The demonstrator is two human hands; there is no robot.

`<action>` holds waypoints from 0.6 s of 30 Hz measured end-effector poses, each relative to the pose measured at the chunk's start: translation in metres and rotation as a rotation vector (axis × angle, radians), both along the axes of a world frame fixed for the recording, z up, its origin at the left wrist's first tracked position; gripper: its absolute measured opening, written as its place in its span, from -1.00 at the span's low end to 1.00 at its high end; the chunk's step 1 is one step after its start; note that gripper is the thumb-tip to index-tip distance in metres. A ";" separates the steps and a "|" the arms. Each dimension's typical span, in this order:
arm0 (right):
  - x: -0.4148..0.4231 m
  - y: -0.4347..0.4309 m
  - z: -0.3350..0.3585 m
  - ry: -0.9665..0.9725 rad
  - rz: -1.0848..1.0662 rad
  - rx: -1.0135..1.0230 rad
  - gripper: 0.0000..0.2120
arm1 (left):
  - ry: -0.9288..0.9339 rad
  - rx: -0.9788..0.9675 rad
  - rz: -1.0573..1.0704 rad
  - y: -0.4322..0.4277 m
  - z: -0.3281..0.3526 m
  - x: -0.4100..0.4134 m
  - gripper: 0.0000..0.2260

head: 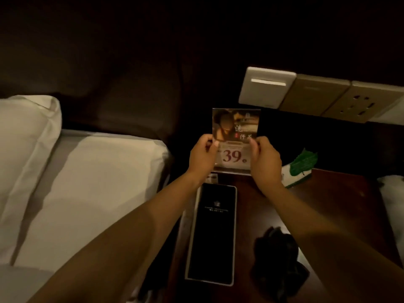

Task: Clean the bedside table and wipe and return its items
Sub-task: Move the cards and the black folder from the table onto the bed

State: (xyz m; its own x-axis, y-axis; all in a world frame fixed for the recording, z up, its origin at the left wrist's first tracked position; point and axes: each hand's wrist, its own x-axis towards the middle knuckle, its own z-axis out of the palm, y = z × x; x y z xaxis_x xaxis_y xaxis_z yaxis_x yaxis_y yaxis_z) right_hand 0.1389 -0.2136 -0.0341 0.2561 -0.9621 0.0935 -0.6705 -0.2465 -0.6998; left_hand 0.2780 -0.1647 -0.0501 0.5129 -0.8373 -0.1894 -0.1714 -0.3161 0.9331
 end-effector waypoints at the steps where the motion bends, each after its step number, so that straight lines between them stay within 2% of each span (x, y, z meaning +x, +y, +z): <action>1: 0.012 -0.001 0.002 -0.023 0.000 0.027 -0.77 | 0.026 -0.005 0.034 0.006 0.002 0.009 -0.94; 5: 0.072 0.020 -0.004 -0.080 0.096 0.149 -0.81 | 0.144 0.020 0.240 0.044 -0.001 0.049 -0.90; 8: 0.117 0.047 -0.015 -0.110 0.197 0.247 -0.76 | 0.105 0.059 0.393 0.082 -0.007 0.082 -0.83; 14: 0.194 0.109 -0.036 0.005 0.480 0.377 -0.54 | 0.038 0.191 0.569 0.163 -0.020 0.139 -0.64; 18: 0.233 0.150 -0.049 0.071 0.602 0.474 -0.52 | 0.055 0.253 0.636 0.208 -0.027 0.171 -0.59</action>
State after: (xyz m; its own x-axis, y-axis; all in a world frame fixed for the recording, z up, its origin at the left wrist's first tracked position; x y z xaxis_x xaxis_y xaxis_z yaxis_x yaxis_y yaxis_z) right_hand 0.3720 -0.0631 -0.0831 0.7382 -0.5882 -0.3304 -0.5630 -0.2674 -0.7820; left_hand 0.4487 0.0429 -0.0774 0.8745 -0.3028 -0.3789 0.1650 -0.5488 0.8195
